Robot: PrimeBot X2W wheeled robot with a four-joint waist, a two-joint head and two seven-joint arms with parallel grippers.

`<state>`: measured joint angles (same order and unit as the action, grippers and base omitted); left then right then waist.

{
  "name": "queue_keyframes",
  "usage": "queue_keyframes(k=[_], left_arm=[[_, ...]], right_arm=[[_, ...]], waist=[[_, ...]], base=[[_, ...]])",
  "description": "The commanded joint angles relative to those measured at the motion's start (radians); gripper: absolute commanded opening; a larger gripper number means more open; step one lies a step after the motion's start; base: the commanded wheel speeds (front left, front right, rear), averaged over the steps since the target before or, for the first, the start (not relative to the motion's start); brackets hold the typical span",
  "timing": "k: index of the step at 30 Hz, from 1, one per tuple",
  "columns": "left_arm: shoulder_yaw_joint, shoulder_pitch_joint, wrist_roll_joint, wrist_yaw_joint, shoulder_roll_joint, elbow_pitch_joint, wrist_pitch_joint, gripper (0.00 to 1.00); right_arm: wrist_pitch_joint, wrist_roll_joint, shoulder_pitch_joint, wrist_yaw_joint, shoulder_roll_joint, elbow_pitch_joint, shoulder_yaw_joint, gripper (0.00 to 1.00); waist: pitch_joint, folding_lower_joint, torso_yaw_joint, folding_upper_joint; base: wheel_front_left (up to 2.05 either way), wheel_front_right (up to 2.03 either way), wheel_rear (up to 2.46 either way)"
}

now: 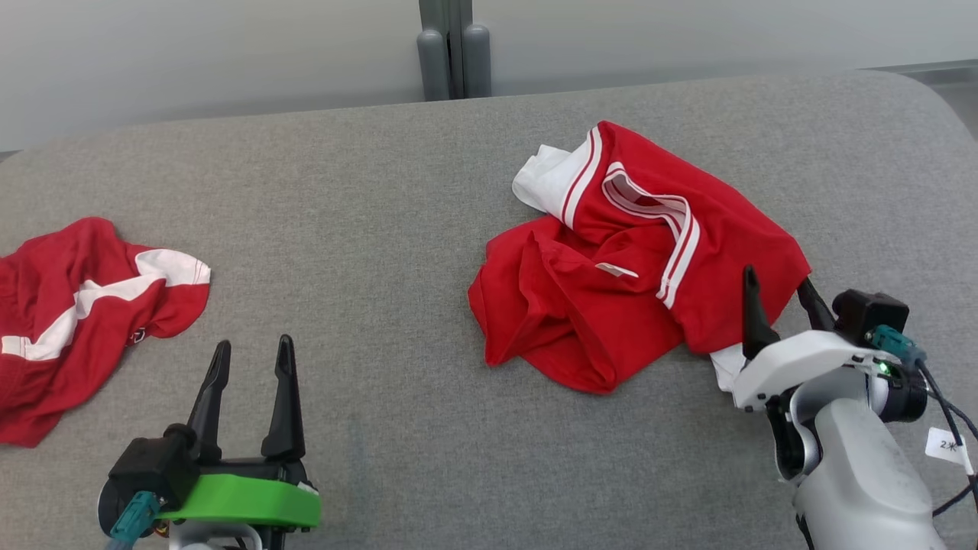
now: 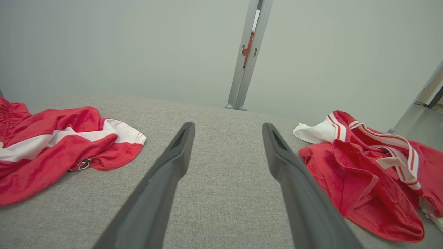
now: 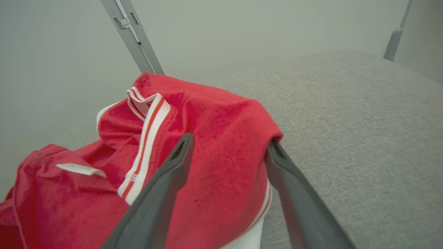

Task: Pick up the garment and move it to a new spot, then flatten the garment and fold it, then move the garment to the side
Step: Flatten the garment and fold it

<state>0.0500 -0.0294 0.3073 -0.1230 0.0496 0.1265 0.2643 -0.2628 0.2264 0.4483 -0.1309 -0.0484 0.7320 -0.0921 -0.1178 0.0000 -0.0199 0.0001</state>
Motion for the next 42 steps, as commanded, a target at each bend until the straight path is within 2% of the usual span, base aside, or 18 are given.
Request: queue_keyframes(k=[1, 5, 8, 12, 16, 24, 34, 39, 42], left_arm=[[-0.007, 0.014, 0.004, -0.001, 0.002, -0.002, 0.000, 1.00], [-0.018, 0.025, 0.007, 0.002, 0.002, -0.007, 0.000, 1.00], [-0.022, 0.038, 0.008, 0.008, 0.002, -0.011, 0.000, 1.00], [-0.028, 0.040, 0.005, 0.008, 0.002, -0.015, 0.000, 1.00], [-0.028, 0.051, 0.001, 0.009, 0.002, -0.011, 0.000, 1.00], [-0.019, 0.072, -0.007, 0.005, 0.002, 0.013, 0.000, 1.00], [0.006, 0.069, 0.009, 0.001, 0.002, 0.041, 0.000, 1.00], [0.095, 0.007, -0.020, -0.004, 0.002, 0.116, 0.000, 1.00], [0.175, -0.056, 0.015, -0.006, 0.002, 0.197, -0.009, 1.00]], right_arm=[[-0.003, -0.030, -0.037, 0.000, -0.003, -0.029, -0.002, 1.00], [-0.003, -0.136, -0.136, 0.000, -0.004, -0.147, -0.025, 1.00], [-0.003, -0.186, -0.206, 0.000, -0.003, -0.280, -0.029, 1.00], [-0.003, -0.168, -0.283, 0.000, -0.002, -0.429, 0.011, 1.00], [-0.003, -0.179, -0.314, 0.000, -0.003, -0.514, 0.069, 1.00], [0.024, -0.192, -0.334, 0.000, -0.003, -0.559, 0.131, 1.00], [0.040, -0.177, -0.360, 0.000, -0.003, -0.580, 0.126, 1.00], [0.048, -0.165, -0.358, 0.000, -0.003, -0.583, 0.136, 1.00], [0.048, -0.161, -0.349, 0.000, -0.003, -0.585, 0.136, 1.00]], waist=[[0.008, 0.0000, -0.006, -0.0001], [0.022, 0.0000, -0.022, -0.0001], [0.033, 0.0000, -0.035, -0.0001], [0.041, 0.0000, -0.056, -0.0001], [0.058, 0.0000, -0.071, -0.0001], [0.099, 0.0000, -0.080, -0.0001], [0.114, 0.0000, -0.070, -0.0001], [0.096, 0.0000, -0.085, -0.0001], [0.073, 0.0000, -0.102, -0.0001]], base=[[0.00, 0.00, 0.00], [0.00, 0.00, 0.00], [0.00, 0.00, 0.00], [0.00, 0.00, 0.00], [0.00, 0.00, 0.00], [0.00, 0.00, 0.00], [0.00, 0.00, 0.00], [0.00, 0.00, 0.00], [0.00, 0.00, 0.00]])
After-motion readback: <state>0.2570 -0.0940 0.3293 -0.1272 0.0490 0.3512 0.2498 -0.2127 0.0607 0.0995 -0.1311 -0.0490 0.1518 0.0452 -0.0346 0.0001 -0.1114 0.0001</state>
